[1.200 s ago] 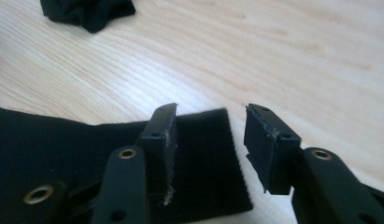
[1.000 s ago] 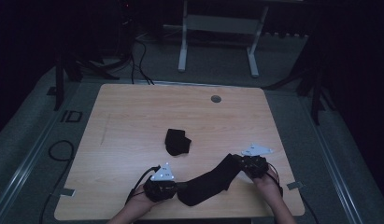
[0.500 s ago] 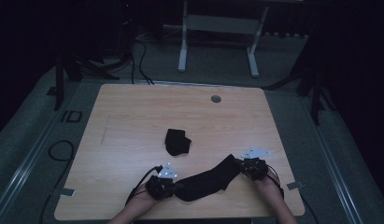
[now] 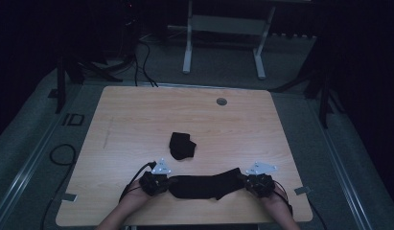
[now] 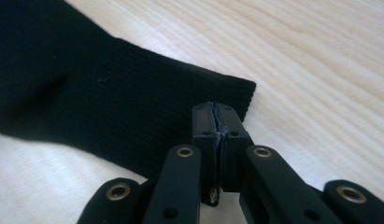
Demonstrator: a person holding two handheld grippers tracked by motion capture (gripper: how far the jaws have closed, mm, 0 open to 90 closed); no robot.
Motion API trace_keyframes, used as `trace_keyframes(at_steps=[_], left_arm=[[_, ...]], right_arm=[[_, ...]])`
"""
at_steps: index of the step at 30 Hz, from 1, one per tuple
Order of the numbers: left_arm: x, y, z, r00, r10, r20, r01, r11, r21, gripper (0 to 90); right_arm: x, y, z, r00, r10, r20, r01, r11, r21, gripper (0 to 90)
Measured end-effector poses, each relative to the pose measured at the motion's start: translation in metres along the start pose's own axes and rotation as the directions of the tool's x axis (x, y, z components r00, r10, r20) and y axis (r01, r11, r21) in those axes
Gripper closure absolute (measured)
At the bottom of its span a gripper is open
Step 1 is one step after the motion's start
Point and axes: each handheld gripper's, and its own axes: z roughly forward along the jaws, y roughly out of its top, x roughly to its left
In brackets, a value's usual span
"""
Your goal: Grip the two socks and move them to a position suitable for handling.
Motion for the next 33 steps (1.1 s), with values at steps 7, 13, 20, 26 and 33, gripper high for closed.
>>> trace_keyframes(at_steps=[7,13,20,26,33], left_arm=[[0.013,0.001,-0.002,0.9999,0.001,-0.012,-0.001,1.0,0.006,89.7],[0.014,-0.002,-0.003,0.9999,-0.012,-0.008,0.011,0.9999,-0.007,89.6],[0.011,-0.003,-0.005,0.9999,-0.014,0.004,0.014,0.9999,-0.001,89.6],[0.013,-0.007,-0.009,0.9987,-0.024,0.045,0.027,0.9977,-0.063,79.3],[0.016,-0.01,-0.026,0.9993,-0.031,0.022,0.034,0.9904,-0.134,46.9]], right_arm=[[0.014,-0.005,-0.007,0.9991,0.003,-0.043,-0.003,1.0,0.008,86.8],[0.026,-0.015,-0.015,0.9978,0.002,-0.066,-0.002,1.0,-0.001,86.9],[0.025,-0.015,-0.015,0.9969,0.015,-0.077,-0.015,1.0,0.0,86.9],[0.023,0.004,-0.02,0.9954,0.014,-0.095,-0.015,1.0,-0.009,82.2],[0.023,0.07,-0.025,0.9903,-0.086,-0.109,0.068,0.985,-0.156,67.0]])
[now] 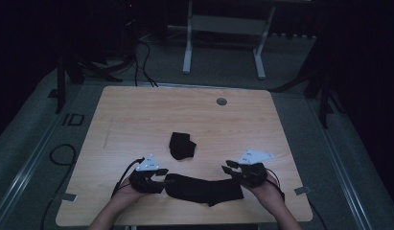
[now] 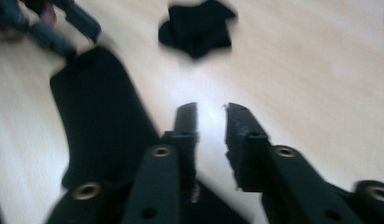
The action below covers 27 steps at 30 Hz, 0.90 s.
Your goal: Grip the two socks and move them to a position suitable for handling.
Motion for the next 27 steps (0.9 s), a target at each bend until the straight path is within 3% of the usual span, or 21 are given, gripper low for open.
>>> trace_keyframes(at_steps=[3,7,16,21,23,27], left_arm=[[0.006,-0.004,-0.006,0.9991,-0.019,-0.038,0.018,0.9996,-0.021,43.5],[0.01,-0.009,-0.01,0.9969,-0.027,-0.074,0.025,0.9993,-0.029,43.0],[0.013,-0.016,-0.013,0.9938,-0.07,-0.087,0.065,0.9963,-0.056,41.9],[0.014,-0.018,-0.014,0.9927,-0.082,-0.088,0.077,0.9952,-0.06,41.9],[0.014,-0.018,-0.014,0.9929,-0.082,-0.086,0.077,0.9951,-0.062,42.0],[0.014,-0.018,-0.015,0.993,-0.084,-0.083,0.078,0.9946,-0.068,42.0]], right_arm=[[-0.005,0.022,0.02,0.9995,-0.029,-0.011,0.029,0.999,-0.016,60.2],[-0.013,0.046,0.055,0.9972,-0.05,-0.055,0.051,0.999,0.002,56.1],[-0.017,0.089,0.125,0.9921,-0.085,-0.092,0.088,0.996,0.021,46.0],[-0.008,0.099,0.159,0.9853,-0.129,-0.111,0.137,0.989,0.06,37.2],[-0.004,0.1,0.173,0.9839,-0.151,-0.096,0.16,0.982,0.1,34.1],[-0.01,0.095,0.194,0.99,-0.112,-0.086,0.126,0.977,0.173,34.9]])
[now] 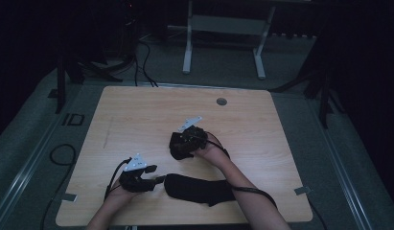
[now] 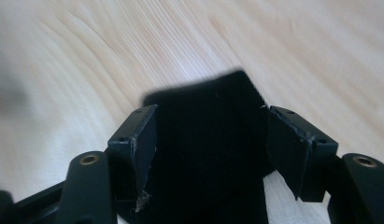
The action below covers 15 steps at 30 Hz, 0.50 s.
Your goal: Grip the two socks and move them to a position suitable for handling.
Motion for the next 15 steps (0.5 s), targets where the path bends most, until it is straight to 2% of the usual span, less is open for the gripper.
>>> trace_keyframes(at_steps=[2,3,4,5,7,10,15], left_arm=[[0.001,0.0,-0.001,1.0,-0.005,0.003,0.005,1.0,-0.006,42.0],[0.001,0.001,-0.001,1.0,-0.007,0.002,0.007,1.0,-0.006,42.0],[0.001,0.001,-0.001,1.0,-0.007,0.001,0.007,1.0,-0.006,42.1],[0.001,0.001,0.0,1.0,-0.009,0.001,0.009,0.9999,-0.008,42.1],[0.001,0.003,0.0,1.0,-0.008,0.0,0.008,0.9999,-0.009,42.1],[0.0,0.004,0.002,1.0,-0.007,-0.003,0.007,0.9999,-0.008,42.1],[0.0,0.004,0.005,0.9998,-0.018,-0.004,0.018,0.9998,-0.002,43.2]], right_arm=[[-0.003,-0.005,0.009,1.0,-0.007,0.005,0.006,0.998,0.063,37.8],[-0.005,-0.007,0.011,0.9998,0.017,-0.009,-0.016,0.998,0.065,39.7],[-0.008,-0.009,0.011,0.9985,0.05,-0.021,-0.049,0.997,0.061,41.7],[-0.009,-0.01,0.01,0.9981,0.059,-0.016,-0.058,0.997,0.057,46.6],[-0.008,-0.012,0.008,0.9987,0.051,-0.001,-0.051,0.998,0.048,59.6],[-0.007,-0.013,0.007,0.9979,0.064,0.011,-0.065,0.997,0.039,72.3],[-0.004,-0.015,0.005,0.9971,0.074,0.016,-0.074,0.997,0.021,79.1]])
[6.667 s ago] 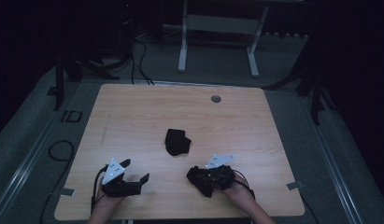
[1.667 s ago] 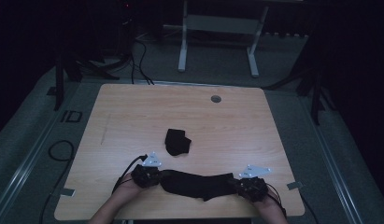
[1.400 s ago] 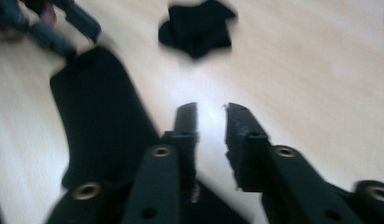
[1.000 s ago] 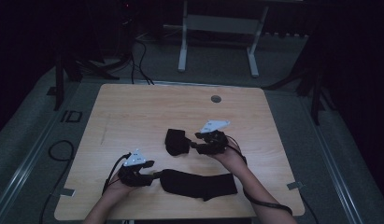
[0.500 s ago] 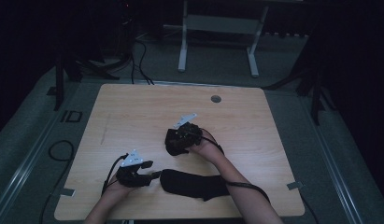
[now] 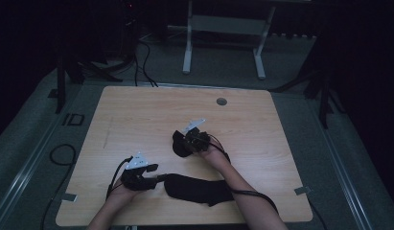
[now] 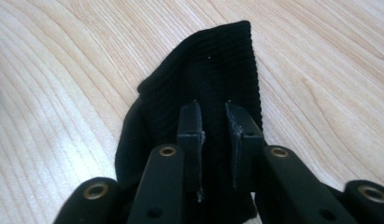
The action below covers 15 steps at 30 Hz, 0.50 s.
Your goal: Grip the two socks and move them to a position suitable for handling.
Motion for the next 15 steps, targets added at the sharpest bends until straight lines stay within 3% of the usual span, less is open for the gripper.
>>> trace_keyframes(at_steps=[2,4,9,11,15], left_arm=[[0.0,0.001,0.001,1.0,-0.006,-0.002,0.006,1.0,-0.003,43.5],[0.0,0.002,0.002,1.0,-0.009,-0.001,0.009,0.9999,-0.009,43.5],[0.0,0.011,0.002,0.9997,-0.017,-0.02,0.015,0.998,-0.062,43.4],[0.0,0.016,0.003,0.9995,-0.03,-0.009,0.029,0.9966,-0.077,43.2],[-0.004,0.026,0.005,0.9998,-0.01,0.017,0.011,0.9957,-0.092,40.6]], right_arm=[[0.002,0.0,-0.004,1.0,-0.002,-0.004,0.002,1.0,-0.007,79.8],[0.004,-0.001,-0.01,0.9991,0.009,-0.042,-0.01,1.0,-0.025,79.9],[0.016,0.0,-0.038,0.9975,-0.012,-0.069,0.006,0.995,-0.095,79.9],[0.021,0.001,-0.053,0.9954,-0.019,-0.093,0.006,0.991,-0.137,79.9],[0.028,0.0,-0.081,0.9903,-0.031,-0.135,0.002,0.979,-0.205,79.8]])
